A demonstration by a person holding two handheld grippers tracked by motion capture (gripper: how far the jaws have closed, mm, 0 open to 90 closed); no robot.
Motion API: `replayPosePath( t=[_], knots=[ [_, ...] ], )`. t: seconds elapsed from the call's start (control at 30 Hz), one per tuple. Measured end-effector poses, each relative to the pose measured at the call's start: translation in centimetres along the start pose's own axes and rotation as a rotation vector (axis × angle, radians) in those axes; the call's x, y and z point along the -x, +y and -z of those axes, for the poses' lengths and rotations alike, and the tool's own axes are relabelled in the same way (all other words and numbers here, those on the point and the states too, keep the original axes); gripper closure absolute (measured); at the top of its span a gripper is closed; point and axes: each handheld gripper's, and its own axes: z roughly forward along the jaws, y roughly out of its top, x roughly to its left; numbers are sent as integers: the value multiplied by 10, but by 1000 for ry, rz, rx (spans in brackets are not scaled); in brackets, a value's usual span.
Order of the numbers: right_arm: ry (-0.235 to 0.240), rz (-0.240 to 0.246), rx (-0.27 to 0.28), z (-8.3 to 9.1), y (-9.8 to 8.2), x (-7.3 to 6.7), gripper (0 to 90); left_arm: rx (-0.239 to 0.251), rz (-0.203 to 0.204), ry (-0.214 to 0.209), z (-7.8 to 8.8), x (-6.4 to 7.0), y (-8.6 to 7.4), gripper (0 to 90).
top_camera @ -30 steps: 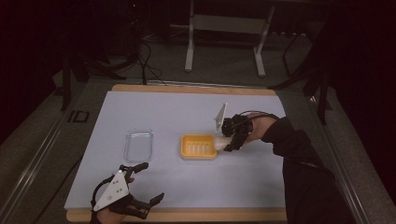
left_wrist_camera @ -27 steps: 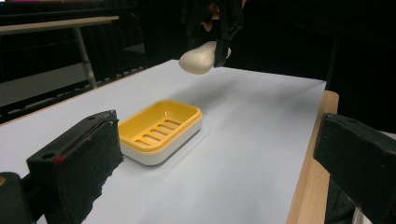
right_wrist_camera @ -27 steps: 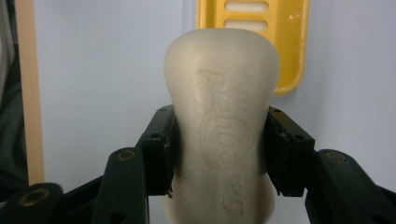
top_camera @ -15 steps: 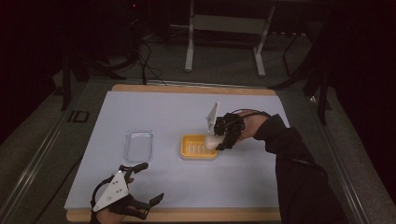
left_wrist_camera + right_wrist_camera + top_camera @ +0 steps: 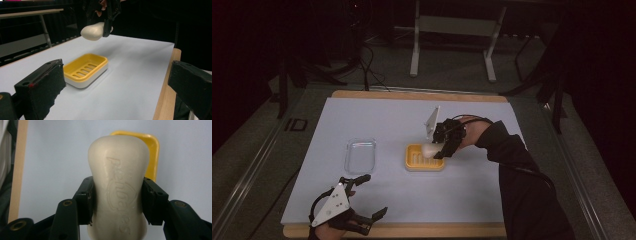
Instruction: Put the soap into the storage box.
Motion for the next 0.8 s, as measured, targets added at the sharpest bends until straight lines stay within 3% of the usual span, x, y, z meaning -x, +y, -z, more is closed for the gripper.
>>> replayPosePath(
  t=[0.43, 0.8],
  knots=[
    [-18, 23, 63, 0, 15, 3, 496, 2, 1, -1, 0, 0, 0, 11],
    [-22, 10, 106, -14, 10, 12, 496, 2, 0, -4, 0, 0, 0, 11]
  ],
)
